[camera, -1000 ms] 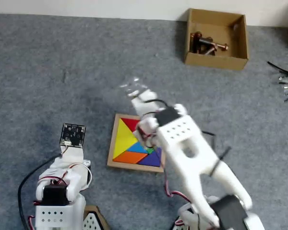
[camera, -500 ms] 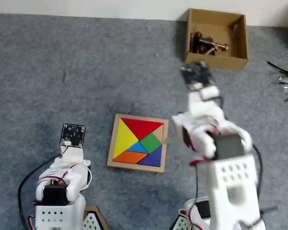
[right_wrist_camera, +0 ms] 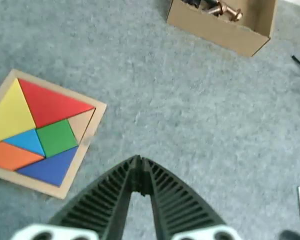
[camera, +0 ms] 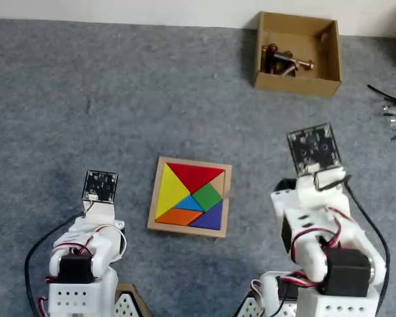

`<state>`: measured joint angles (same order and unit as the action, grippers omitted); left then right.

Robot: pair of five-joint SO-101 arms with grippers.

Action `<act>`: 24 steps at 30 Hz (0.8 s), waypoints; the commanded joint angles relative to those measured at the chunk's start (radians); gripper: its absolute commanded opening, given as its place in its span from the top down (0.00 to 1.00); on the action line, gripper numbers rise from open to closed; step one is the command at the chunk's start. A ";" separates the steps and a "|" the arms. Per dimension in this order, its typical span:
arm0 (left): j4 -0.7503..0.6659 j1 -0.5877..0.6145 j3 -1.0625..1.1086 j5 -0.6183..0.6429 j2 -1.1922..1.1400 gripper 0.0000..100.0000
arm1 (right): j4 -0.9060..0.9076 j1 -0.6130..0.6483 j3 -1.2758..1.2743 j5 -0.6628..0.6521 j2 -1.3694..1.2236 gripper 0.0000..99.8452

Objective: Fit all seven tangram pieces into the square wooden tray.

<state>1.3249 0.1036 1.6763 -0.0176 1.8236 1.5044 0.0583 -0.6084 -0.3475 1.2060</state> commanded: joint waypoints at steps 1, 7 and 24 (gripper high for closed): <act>0.003 -0.012 0.018 0.002 0.010 0.99 | -0.073 -0.012 -0.127 -0.017 0.051 0.99; 0.003 -0.012 0.018 0.002 0.010 0.99 | -0.263 -0.012 -0.406 -0.014 0.220 0.99; 0.003 -0.012 0.018 0.002 0.010 0.99 | -0.318 -0.012 -0.825 -0.017 0.631 0.99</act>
<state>1.3249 0.1036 1.6763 -0.0176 1.8236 1.2190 0.0568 -1.4231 -0.3567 1.8182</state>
